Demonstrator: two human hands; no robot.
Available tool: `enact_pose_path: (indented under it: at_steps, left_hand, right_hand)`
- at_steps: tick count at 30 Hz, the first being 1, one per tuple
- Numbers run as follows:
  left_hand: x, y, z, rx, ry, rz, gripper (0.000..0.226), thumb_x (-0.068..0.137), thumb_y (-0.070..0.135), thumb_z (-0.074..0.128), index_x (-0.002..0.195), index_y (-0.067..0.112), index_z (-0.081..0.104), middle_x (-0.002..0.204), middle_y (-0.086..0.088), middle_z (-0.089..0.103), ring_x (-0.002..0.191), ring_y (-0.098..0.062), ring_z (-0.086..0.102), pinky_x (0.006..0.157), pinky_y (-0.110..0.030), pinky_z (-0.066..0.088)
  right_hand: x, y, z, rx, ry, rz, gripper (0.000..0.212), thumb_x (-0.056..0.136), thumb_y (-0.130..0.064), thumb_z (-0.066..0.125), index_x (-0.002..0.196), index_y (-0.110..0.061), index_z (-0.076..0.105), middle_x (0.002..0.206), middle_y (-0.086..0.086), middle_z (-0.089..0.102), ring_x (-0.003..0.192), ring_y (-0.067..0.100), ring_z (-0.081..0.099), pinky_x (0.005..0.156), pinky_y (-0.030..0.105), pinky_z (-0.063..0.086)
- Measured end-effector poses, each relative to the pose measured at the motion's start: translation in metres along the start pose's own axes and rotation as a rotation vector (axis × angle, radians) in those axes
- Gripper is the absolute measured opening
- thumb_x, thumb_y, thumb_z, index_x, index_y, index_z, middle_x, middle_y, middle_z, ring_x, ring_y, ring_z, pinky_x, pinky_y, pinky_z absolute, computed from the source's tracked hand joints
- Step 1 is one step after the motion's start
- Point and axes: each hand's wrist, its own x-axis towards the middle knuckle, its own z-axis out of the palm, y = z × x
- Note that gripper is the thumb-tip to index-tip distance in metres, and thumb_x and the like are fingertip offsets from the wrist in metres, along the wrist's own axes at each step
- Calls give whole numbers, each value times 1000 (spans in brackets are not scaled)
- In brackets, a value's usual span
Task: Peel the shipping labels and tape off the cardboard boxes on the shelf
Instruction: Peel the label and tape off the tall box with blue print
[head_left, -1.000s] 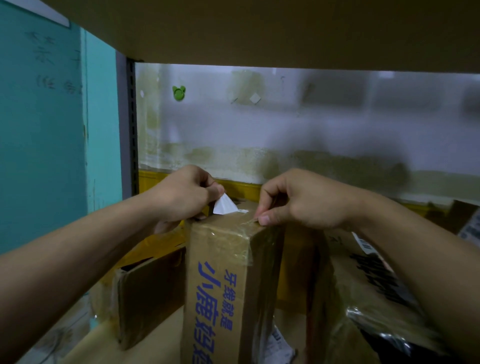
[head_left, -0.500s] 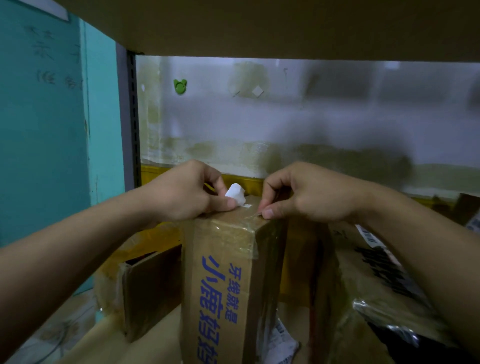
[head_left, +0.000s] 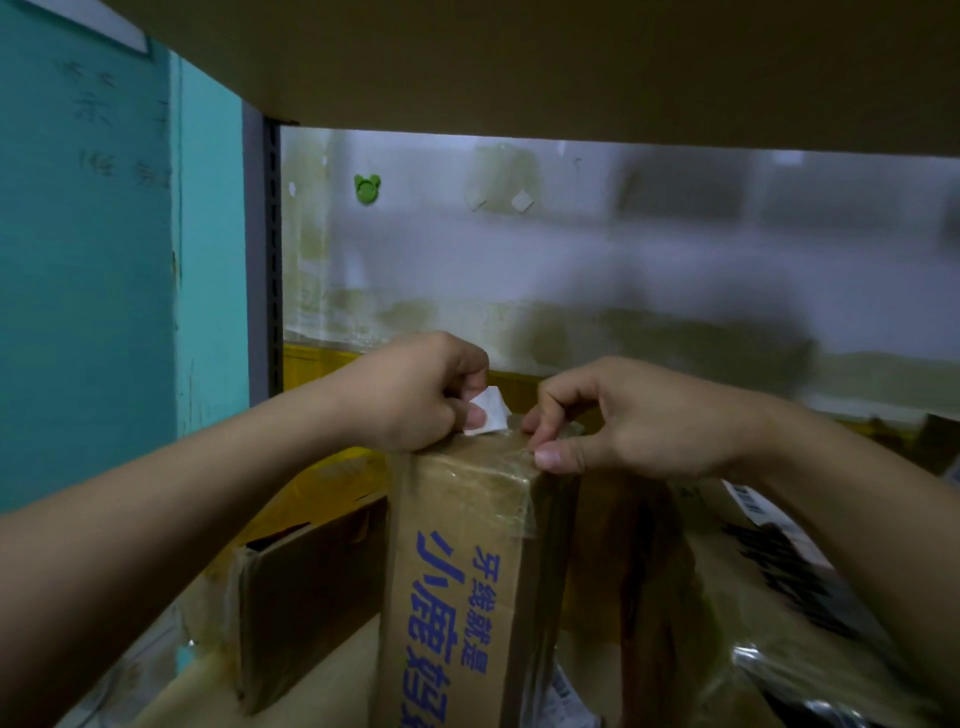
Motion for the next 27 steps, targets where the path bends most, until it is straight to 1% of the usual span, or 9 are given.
enact_pose_path:
  at_steps: [3,7,10,13,16,18,23,24,27]
  left_hand:
    - [2,1,0,-3,10,4,27,87,16,72,72,20,50,59,8,50,54,-4,43,46,-12,32]
    - [2,1,0,9,33,12,33,86,14,73,68,21,47,56,9,46,51,-4,40,47,-13,31]
    - [3,0,3,2,48,12,33,86,13,72,68,20,45,57,8,46,53,-5,38,47,-13,30]
    - [5,1,5,4,60,13,29,87,14,71,70,18,48,59,7,48,55,-6,39,48,-13,31]
    - [7,0,6,-7,65,17,29,87,12,71,70,18,47,58,6,46,53,-6,37,48,-13,32]
    - [8,0,6,-9,74,19,29,87,11,71,70,18,48,57,6,46,51,-5,38,48,-12,32]
    - [12,-4,11,-93,90,-6,14,88,7,69,80,8,58,62,4,56,45,4,48,45,-8,35]
    - [12,-4,11,-90,95,-3,15,88,8,69,79,10,58,62,4,57,46,4,48,45,-9,35]
    - [15,-3,12,-101,102,14,27,88,8,69,72,20,52,57,6,56,44,2,49,43,-11,33]
  right_hand:
    - [0,0,-1,-5,0,4,14,80,-28,75,82,-15,69,103,7,72,107,21,64,97,45,47]
    - [2,0,-2,-6,-9,1,14,79,-28,75,80,-15,69,100,5,73,106,18,65,96,42,47]
    - [2,1,-2,-2,-8,-8,15,78,-30,75,79,-16,69,97,5,74,106,20,65,96,47,48]
    - [1,0,-2,0,-3,-10,25,74,-38,73,80,-15,70,96,4,73,107,23,65,95,50,48]
    - [1,1,-3,8,-16,-10,24,73,-38,73,79,-15,69,94,3,74,107,23,65,95,49,48]
    - [1,1,-3,15,-20,-14,26,69,-41,72,77,-17,69,94,2,74,107,22,66,96,49,48]
    - [1,3,-5,9,-38,-4,29,68,-44,71,77,-16,69,95,0,74,107,17,66,98,47,48]
    - [1,4,-5,9,-42,-2,28,68,-43,71,77,-17,69,94,-1,74,106,16,66,98,47,48]
    - [0,5,-7,12,-47,-3,23,66,-44,71,73,-22,67,94,-2,74,106,16,66,98,47,48]
